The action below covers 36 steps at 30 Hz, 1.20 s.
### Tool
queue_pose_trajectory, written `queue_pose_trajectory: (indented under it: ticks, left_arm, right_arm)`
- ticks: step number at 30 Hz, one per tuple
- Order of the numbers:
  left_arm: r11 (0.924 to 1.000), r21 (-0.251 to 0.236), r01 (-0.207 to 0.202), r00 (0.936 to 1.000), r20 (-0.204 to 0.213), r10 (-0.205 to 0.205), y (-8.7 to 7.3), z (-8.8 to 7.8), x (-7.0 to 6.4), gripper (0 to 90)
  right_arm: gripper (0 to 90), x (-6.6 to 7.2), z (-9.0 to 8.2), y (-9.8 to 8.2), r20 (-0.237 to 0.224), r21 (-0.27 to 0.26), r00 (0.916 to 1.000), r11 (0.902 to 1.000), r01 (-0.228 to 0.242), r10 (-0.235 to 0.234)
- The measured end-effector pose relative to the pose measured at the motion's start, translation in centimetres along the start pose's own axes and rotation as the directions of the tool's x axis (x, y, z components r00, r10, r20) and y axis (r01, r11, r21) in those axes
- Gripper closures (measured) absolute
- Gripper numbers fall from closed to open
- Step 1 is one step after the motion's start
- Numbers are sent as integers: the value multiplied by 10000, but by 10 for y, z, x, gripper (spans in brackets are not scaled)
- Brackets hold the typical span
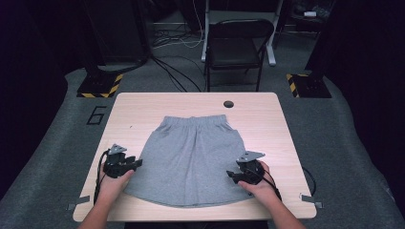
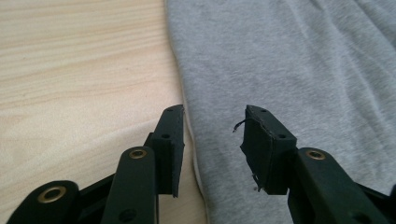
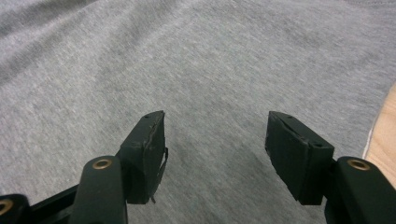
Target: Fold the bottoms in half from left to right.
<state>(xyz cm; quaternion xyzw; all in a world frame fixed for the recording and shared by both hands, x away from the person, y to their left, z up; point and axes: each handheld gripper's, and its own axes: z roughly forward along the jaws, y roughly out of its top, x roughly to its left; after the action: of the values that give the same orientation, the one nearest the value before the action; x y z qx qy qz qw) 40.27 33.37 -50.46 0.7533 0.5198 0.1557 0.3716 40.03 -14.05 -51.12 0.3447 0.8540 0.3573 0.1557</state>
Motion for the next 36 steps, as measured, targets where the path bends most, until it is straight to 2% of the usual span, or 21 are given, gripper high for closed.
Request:
queue_pose_trajectory:
  ticks: [1, 6, 11, 14, 15, 17, 23, 27, 28, 29, 36]
  left_arm:
    - [9999, 114, -7, 10000, 9, 7, -1, 1, 1, 595]
    - [9996, -131, 237, 9997, -44, -238, -3, -2, 3, 624]
    - [9965, -269, 793, 9968, 158, -789, -12, -17, 0, 628]
    - [9973, -110, 731, 9973, 67, -730, -16, -21, -2, 652]
    - [9985, 20, 555, 9985, -13, -555, -19, -24, -4, 657]
    - [9975, 195, 678, 9977, 0, -678, -23, -25, -7, 677]
    - [9965, 397, 742, 9972, -136, -737, -29, -29, -10, 691]
    - [9953, 307, 916, 9956, -234, -909, -32, -30, -15, 683]
    - [9966, 299, 772, 9967, -278, -763, -31, -30, -15, 683]
    - [9977, 289, 606, 9969, -518, -591, -32, -29, -17, 681]
    - [9967, 515, 630, 9952, -780, -588, -34, -28, -12, 686]
  right_arm:
    - [374, 0, 0, 0, 6, 7, 10000, 10000, 25, -25]
    - [374, 0, 0, -1, 57, 8, 10000, 10000, -35, 35]
    - [380, 2, -5, 1, 155, -183, 9999, 9998, 10, -7]
    - [380, 3, -8, 2, 129, -135, 9995, 9995, 275, -273]
    - [381, 3, -8, 2, 143, -159, 9992, 9992, 369, -367]
    - [380, 3, -8, 2, 145, -199, 9988, 9987, 465, -462]
    - [380, 3, -9, 2, 124, -270, 9988, 9985, 471, -468]
    - [380, 1, -10, 2, 131, -227, 9987, 9985, 493, -490]
    - [380, 1, -10, 2, 131, -227, 9987, 9985, 493, -490]
    - [379, 1, -10, 2, 149, -228, 9989, 9987, 447, -444]
    - [378, 2, -9, 3, 105, -178, 9985, 9984, 533, -532]
